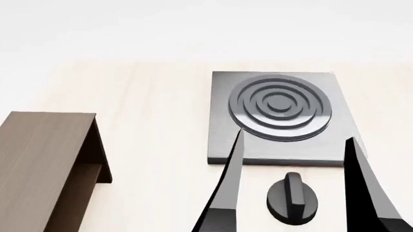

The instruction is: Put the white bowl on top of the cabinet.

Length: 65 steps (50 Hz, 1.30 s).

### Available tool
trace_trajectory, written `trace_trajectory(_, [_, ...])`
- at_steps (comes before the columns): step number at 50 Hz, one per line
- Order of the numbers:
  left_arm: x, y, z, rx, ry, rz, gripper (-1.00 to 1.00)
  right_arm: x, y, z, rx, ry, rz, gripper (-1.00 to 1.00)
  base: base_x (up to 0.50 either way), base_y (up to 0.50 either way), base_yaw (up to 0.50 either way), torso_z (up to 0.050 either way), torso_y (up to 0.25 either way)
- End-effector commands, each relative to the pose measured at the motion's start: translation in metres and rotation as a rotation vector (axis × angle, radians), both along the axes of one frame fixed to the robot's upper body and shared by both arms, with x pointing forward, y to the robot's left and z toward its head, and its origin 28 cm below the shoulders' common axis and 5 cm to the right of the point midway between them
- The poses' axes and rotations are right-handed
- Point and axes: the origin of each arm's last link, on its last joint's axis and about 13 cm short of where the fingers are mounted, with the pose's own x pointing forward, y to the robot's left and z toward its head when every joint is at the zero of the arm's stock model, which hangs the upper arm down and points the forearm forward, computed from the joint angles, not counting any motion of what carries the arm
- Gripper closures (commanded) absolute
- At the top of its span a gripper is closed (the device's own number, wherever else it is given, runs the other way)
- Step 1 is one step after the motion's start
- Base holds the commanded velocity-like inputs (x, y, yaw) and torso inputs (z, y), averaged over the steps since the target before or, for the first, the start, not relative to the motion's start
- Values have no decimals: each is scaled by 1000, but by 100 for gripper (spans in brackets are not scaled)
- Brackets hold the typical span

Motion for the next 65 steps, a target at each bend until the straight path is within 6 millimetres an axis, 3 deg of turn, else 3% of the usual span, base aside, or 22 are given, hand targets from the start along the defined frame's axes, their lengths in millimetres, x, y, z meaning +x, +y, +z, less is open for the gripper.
trace_trajectory(1, [1,0,0,-1,0,-1,-100,0,2,-1,-36,3,25,-100,500,0,0,0,0])
trace_trajectory(12, [0,0,0,-2,0,-2,-100,2,0,-1,-49,-7,-22,-100,43,0,0,0,2])
trace_trajectory(24, [0,0,0,-2,-1,-2,-100,2,2,-1,-19,27,-13,-100,149,417,0,0,0])
trace_trajectory(41, [0,0,0,-3,-1,-1,-100,16,-12,8,122,98,-284,-100,0,0,0,0,0])
trace_trajectory(51, [0,1,-2,-7,0,1,-100,23,-41,25,278,197,-501,-100,0,0,0,0,0])
trace_trajectory(58, [0,1,-2,-9,2,2,-100,18,-54,38,338,228,-498,-100,0,0,0,0,0])
trace_trajectory(59, [0,1,-3,-9,3,2,-100,18,-57,42,273,112,-513,-100,0,0,0,0,0])
trace_trajectory(61, [0,1,-3,-10,4,2,-100,11,-62,42,403,162,-485,-100,0,0,0,0,0])
trace_trajectory(65, [0,1,-3,-12,4,3,-100,9,-67,47,413,167,-501,-100,0,0,0,0,0])
